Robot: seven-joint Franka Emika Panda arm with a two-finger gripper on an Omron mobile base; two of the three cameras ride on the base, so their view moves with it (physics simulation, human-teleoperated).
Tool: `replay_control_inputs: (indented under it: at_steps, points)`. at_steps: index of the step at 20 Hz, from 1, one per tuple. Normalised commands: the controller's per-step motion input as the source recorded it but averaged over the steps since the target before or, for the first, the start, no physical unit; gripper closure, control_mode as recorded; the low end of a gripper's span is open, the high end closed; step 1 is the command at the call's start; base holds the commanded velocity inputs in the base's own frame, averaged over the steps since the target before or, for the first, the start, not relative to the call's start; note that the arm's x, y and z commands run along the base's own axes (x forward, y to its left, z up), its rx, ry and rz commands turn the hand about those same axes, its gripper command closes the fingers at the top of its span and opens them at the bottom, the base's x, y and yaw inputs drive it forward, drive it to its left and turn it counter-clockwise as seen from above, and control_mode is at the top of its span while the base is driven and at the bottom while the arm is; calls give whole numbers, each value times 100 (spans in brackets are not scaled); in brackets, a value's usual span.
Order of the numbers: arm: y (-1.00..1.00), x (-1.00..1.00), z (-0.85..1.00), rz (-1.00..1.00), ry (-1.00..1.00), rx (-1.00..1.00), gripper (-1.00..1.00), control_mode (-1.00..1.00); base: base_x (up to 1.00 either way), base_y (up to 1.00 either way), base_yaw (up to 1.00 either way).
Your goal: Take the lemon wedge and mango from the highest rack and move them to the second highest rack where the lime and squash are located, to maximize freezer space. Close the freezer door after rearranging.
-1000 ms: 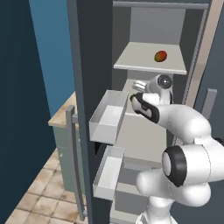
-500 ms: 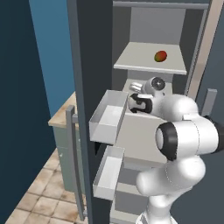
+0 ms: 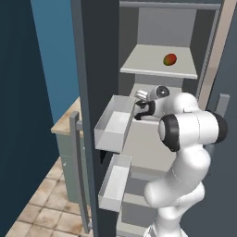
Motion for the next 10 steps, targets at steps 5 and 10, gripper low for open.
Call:
replay_control_inputs:
  at_steps: [5,10]
  points:
    - [-6,43,-27,0,0,0,100,-100,0,0,0]
    - [-12,42,-27,0,0,0,100,-100,0,0,0]
